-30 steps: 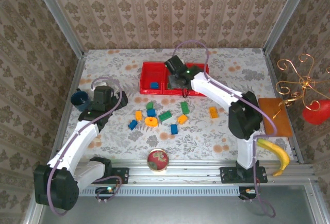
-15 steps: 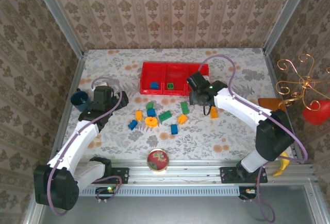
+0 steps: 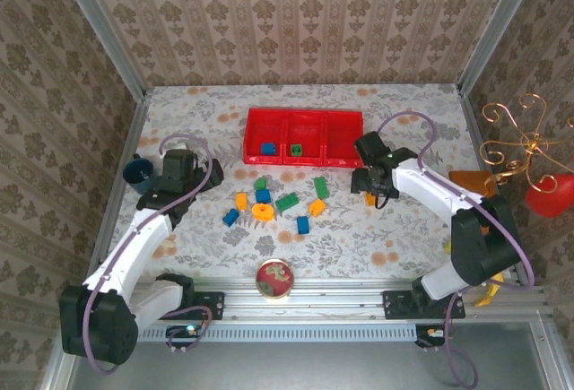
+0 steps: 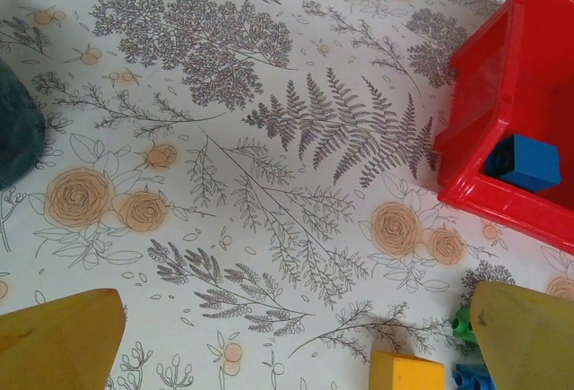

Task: Sort the legos into containers by color
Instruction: Pick up the lego from the middle-right of the table.

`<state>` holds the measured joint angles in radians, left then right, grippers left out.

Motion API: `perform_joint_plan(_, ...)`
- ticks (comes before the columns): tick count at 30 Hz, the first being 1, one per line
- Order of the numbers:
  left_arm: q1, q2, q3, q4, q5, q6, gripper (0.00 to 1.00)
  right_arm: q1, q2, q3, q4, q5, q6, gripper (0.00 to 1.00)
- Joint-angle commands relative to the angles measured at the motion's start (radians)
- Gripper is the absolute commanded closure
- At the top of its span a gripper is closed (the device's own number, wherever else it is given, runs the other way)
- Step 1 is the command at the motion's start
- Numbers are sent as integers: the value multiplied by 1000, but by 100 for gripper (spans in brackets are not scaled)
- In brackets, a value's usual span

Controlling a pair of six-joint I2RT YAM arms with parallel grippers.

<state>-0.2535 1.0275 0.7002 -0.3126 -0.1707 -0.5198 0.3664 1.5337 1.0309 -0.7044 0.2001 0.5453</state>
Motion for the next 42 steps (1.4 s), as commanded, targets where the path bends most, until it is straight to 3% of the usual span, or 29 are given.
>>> perform_joint_plan(1,5,3,1,-5,14,12,0,-26,56,12,2,-33,-35,22)
perform_joint_plan(16,5,12,-1,-4,17,7,0,-56,226,58,52,-90,-99,30)
perform_joint_plan(33,7,12,-10,2,17,4,0,-58,237,44,71,-144,-82,65)
perform_joint_plan(42,10,13,-11,4,20,4,0,-42,169,53,66,-139,-61,73)
